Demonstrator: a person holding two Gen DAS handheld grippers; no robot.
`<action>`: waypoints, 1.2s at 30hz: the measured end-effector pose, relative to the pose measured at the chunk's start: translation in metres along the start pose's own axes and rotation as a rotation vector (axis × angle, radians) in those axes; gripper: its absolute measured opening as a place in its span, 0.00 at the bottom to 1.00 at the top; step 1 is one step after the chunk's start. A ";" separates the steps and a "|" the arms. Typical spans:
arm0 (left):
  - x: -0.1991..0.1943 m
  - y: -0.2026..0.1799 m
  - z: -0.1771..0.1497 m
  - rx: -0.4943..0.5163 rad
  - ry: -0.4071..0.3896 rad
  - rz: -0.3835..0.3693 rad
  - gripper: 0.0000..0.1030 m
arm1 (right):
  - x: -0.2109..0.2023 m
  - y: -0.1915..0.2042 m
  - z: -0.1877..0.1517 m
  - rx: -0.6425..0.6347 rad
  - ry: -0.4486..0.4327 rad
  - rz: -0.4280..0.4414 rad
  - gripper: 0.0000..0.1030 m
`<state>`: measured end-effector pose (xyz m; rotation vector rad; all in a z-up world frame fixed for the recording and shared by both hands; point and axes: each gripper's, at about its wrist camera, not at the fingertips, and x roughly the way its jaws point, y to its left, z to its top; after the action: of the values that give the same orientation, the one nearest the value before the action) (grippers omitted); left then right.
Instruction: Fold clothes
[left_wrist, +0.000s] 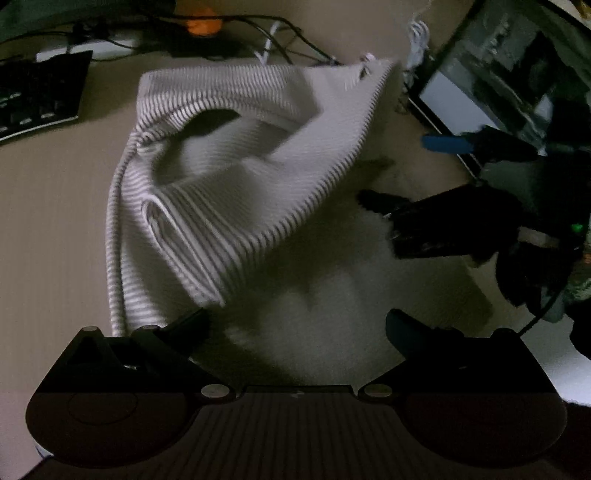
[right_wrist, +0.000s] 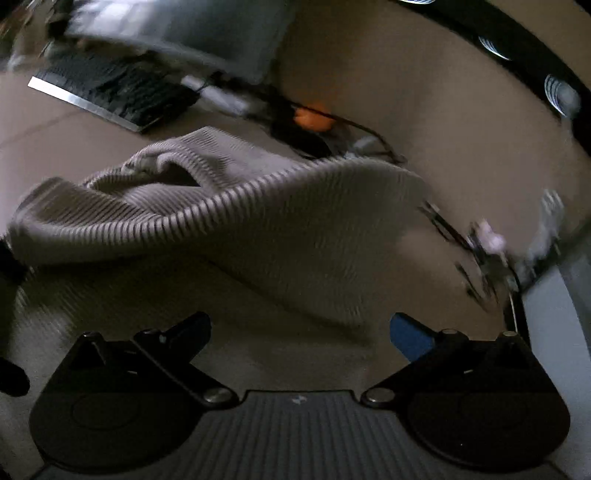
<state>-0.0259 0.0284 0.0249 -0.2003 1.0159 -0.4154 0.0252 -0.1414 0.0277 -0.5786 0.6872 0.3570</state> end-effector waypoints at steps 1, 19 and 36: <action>0.002 0.000 0.001 -0.004 -0.003 0.004 1.00 | 0.009 0.005 0.006 -0.040 0.000 -0.004 1.00; -0.021 0.011 0.047 0.045 -0.146 0.215 1.00 | -0.008 -0.097 0.001 0.210 -0.150 -0.090 1.00; -0.032 0.029 0.079 -0.080 -0.233 0.210 1.00 | 0.049 -0.067 0.068 0.238 -0.168 -0.265 1.00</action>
<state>0.0344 0.0660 0.0803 -0.2065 0.8145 -0.1559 0.1266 -0.1471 0.0618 -0.4010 0.4755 0.0734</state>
